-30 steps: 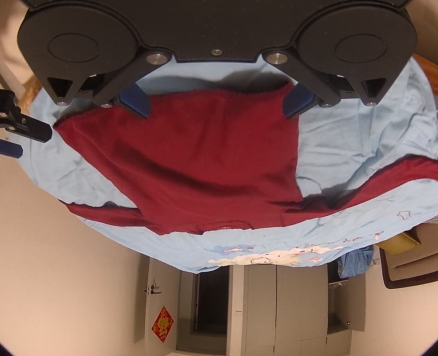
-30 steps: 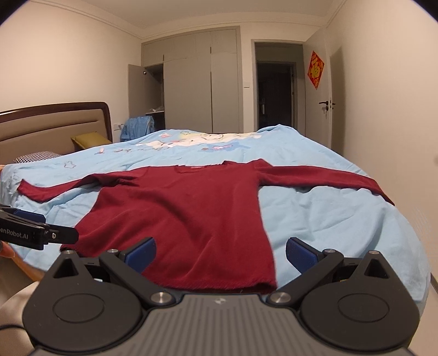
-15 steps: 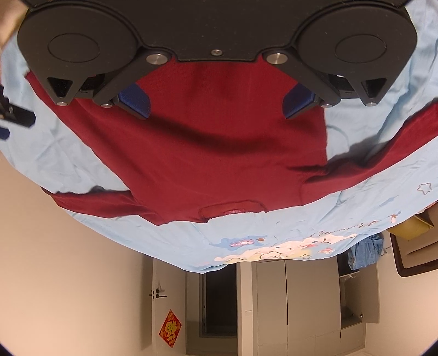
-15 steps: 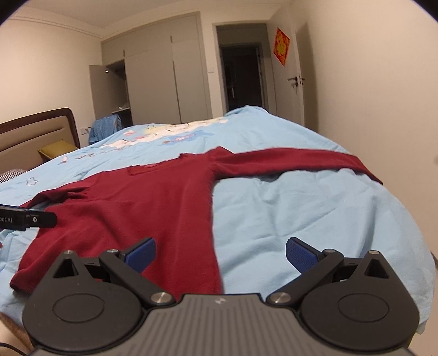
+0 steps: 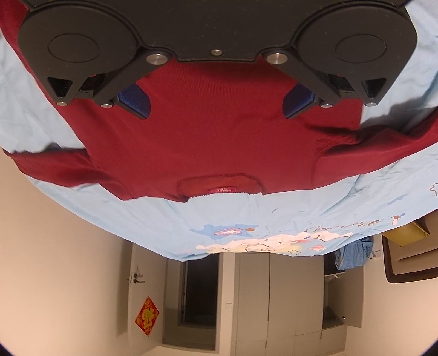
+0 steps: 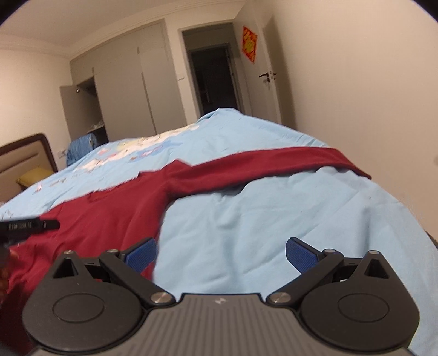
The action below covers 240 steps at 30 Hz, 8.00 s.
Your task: Fold small clothes
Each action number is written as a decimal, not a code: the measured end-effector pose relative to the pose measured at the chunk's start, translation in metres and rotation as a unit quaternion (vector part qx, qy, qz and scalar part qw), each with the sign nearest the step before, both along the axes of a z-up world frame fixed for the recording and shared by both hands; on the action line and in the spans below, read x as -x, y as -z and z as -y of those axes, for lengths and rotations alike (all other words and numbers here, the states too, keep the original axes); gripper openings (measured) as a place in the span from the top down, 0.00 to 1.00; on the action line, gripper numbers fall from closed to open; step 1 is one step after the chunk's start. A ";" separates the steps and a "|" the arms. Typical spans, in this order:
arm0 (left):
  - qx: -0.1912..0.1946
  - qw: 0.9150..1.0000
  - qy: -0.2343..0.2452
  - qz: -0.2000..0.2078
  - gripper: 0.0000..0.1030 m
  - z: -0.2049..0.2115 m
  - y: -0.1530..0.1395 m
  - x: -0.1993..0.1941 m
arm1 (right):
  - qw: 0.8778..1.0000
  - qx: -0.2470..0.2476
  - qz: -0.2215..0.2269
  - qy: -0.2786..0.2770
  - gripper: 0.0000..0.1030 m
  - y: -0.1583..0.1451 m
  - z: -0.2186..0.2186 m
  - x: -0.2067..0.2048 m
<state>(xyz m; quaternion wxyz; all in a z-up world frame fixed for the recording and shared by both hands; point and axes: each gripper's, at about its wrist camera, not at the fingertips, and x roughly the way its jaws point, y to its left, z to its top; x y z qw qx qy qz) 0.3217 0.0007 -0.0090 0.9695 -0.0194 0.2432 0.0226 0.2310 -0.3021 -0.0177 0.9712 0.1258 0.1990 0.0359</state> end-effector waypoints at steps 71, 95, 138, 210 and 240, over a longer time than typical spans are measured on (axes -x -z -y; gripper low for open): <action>0.066 0.997 -0.048 0.010 0.01 -0.030 0.005 -0.008 | 0.981 0.111 0.152 0.053 0.94 -0.129 -0.011 -0.241; 0.105 0.978 -0.176 0.048 0.01 -0.134 -0.012 0.046 | 0.841 0.424 0.118 -0.316 0.94 -0.028 -0.337 -0.185; 0.033 0.992 -0.122 -0.014 0.00 -0.085 0.053 -0.038 | 0.995 -0.011 -0.078 -0.063 0.84 -0.002 -0.037 -0.226; 0.080 0.989 -0.105 -0.070 0.01 -0.114 0.030 0.117 | 0.979 0.070 0.014 -0.191 0.00 0.001 -0.089 -0.048; 0.141 0.983 -0.049 -0.104 0.94 -0.096 0.023 0.175 | 0.984 0.028 -0.018 -0.177 0.92 0.005 -0.038 0.071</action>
